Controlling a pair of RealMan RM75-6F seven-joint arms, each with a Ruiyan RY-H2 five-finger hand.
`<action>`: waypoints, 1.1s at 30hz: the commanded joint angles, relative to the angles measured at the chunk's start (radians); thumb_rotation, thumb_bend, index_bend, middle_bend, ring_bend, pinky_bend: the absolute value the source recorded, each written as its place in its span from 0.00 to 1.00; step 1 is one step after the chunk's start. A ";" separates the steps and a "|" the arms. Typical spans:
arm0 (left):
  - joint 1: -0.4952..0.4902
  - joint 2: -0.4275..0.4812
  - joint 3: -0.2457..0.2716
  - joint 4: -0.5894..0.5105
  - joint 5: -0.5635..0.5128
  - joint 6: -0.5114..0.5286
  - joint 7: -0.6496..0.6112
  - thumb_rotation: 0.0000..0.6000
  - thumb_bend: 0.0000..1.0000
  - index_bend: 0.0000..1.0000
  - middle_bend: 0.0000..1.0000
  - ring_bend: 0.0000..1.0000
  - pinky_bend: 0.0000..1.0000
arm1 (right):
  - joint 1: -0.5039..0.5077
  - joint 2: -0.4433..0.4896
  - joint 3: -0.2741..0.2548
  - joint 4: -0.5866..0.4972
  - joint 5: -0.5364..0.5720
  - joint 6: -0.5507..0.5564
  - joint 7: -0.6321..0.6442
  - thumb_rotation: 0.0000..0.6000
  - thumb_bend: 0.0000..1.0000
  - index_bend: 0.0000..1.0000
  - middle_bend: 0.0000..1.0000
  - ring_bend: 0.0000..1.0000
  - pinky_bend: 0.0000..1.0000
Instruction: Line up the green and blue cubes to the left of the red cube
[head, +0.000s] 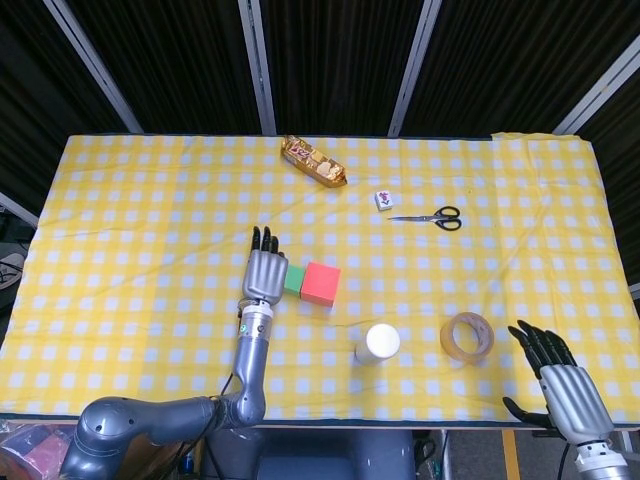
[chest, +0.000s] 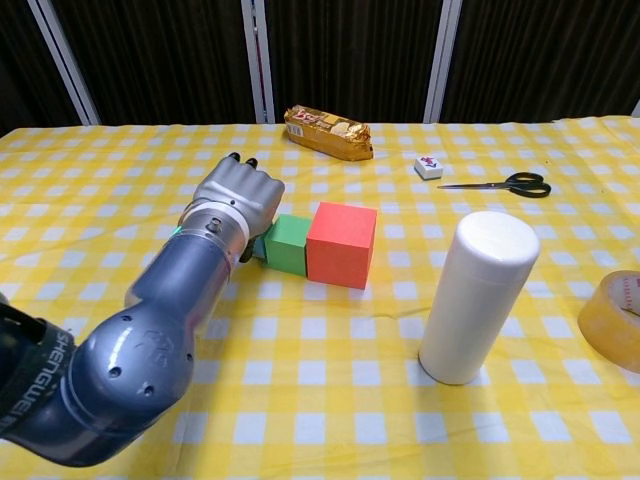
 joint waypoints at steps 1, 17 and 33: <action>-0.016 -0.019 -0.010 0.018 0.005 -0.004 -0.003 1.00 0.38 0.49 0.14 0.00 0.00 | 0.000 0.001 0.000 0.001 0.000 0.000 0.004 1.00 0.28 0.06 0.00 0.03 0.00; -0.043 -0.054 -0.031 0.031 0.010 0.019 0.033 1.00 0.38 0.50 0.14 0.00 0.00 | -0.002 0.009 -0.004 0.001 -0.016 0.005 0.022 1.00 0.28 0.06 0.00 0.03 0.00; -0.040 -0.073 -0.026 0.063 0.022 0.006 0.028 1.00 0.38 0.38 0.13 0.00 0.00 | -0.002 0.010 -0.003 0.003 -0.013 0.005 0.025 1.00 0.28 0.06 0.00 0.03 0.00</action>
